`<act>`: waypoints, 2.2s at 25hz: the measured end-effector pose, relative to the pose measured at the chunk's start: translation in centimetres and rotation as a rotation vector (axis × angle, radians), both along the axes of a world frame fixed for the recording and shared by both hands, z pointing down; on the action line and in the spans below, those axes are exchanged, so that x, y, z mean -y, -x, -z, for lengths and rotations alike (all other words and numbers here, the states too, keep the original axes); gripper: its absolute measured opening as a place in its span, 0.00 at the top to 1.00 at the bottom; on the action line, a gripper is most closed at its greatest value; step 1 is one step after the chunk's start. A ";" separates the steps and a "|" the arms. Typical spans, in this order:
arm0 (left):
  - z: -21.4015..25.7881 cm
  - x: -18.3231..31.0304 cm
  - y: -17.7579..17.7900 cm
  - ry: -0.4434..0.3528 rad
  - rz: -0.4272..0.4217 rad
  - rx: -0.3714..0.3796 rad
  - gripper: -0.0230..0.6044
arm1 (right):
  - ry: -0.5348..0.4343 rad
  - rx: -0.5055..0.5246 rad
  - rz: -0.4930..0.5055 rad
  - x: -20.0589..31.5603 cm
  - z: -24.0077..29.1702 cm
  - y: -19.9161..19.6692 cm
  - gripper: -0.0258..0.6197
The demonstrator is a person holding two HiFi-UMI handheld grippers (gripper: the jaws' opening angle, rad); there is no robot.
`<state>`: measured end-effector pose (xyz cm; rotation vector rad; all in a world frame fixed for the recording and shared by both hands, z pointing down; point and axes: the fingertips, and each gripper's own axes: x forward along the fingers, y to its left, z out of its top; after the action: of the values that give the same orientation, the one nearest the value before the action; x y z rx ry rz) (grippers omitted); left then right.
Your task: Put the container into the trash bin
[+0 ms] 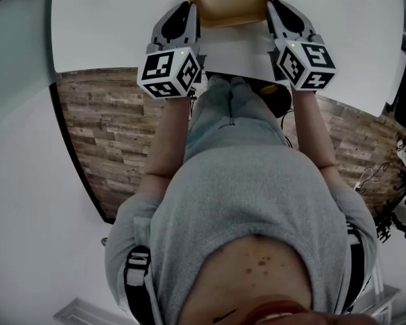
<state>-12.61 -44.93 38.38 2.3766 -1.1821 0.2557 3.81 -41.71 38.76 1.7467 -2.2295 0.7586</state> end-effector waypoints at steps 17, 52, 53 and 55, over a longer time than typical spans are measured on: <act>3.1 -2.3 0.2 -0.073 0.015 0.000 0.92 | -0.043 0.046 0.020 -3.1 2.4 0.2 0.84; 5.8 -11.8 1.4 -0.156 -0.041 -0.051 0.92 | -0.097 0.077 0.001 -13.2 4.4 1.6 0.84; 6.0 -12.3 1.8 -0.159 -0.045 -0.052 0.92 | -0.099 0.075 -0.003 -13.8 4.6 1.9 0.84; 6.4 -13.5 2.5 -0.165 -0.054 -0.051 0.92 | -0.104 0.073 -0.008 -15.0 4.9 2.6 0.84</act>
<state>-15.10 -31.48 31.98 2.5442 -1.1560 0.1177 1.16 -26.72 33.82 1.8034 -2.3506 0.7315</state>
